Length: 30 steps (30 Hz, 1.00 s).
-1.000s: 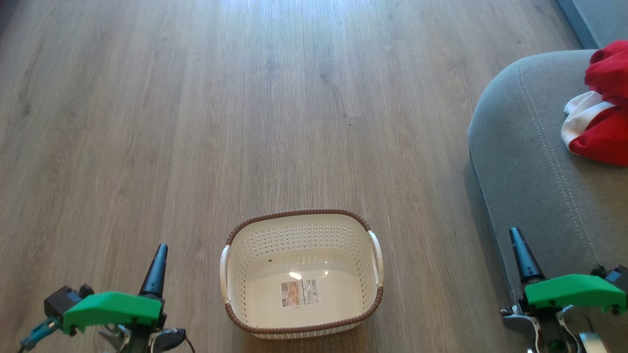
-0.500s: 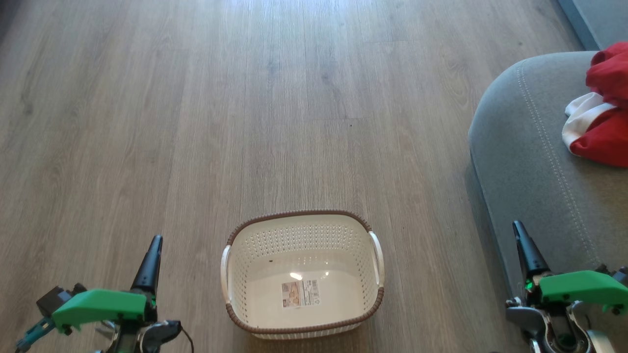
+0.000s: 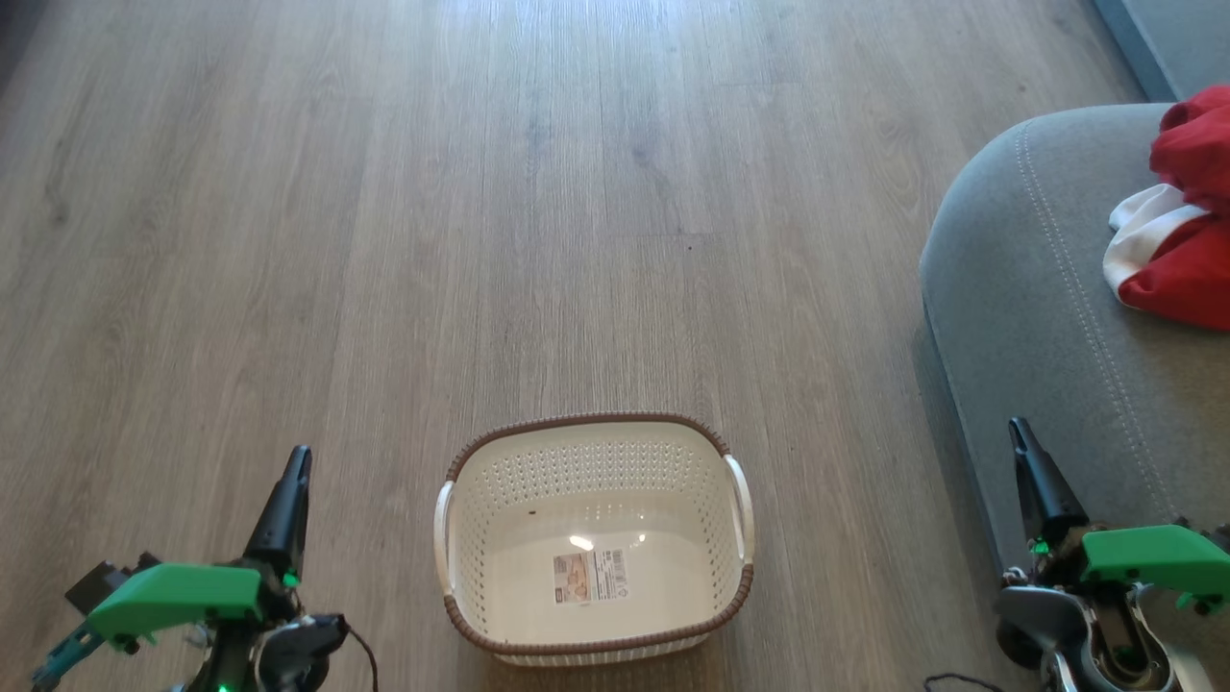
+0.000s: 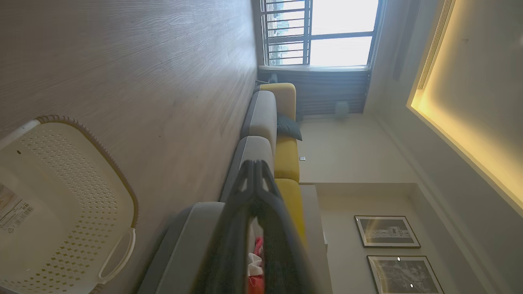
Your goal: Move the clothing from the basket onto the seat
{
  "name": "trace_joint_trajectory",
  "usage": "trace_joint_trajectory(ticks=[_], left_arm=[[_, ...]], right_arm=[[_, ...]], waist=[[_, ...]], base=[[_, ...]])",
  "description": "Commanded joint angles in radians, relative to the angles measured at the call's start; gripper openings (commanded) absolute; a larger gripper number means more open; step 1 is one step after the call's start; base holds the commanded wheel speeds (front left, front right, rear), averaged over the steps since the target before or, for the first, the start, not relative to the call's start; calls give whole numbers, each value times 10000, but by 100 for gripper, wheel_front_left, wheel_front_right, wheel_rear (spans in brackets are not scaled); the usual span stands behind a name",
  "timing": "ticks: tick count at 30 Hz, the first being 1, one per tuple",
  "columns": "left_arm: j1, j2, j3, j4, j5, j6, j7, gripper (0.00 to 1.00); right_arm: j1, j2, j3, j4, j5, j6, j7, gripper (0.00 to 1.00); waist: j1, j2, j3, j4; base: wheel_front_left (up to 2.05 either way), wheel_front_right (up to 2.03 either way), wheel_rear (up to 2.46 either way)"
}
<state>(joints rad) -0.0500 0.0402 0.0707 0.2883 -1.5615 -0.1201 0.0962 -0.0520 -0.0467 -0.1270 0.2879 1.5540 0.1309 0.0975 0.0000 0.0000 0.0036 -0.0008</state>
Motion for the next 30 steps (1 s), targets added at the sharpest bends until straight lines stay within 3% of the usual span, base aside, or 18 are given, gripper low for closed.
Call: trace_joint_trajectory(ticks=[1, 30], left_arm=[[-576, 99, 410, -402, -305, -91, 127, 0], [-581, 100, 432, -429, -470, -105, 171, 0]], right_arm=[[-550, -36, 142, -412, 346, -2, 113, 0], [-559, -35, 132, -431, 545, -2, 158, 0]], waist=[[0, 0, -2, 4], [0, 0, -5, 8]], base=[[0, 0, 0], [0, 0, 0]])
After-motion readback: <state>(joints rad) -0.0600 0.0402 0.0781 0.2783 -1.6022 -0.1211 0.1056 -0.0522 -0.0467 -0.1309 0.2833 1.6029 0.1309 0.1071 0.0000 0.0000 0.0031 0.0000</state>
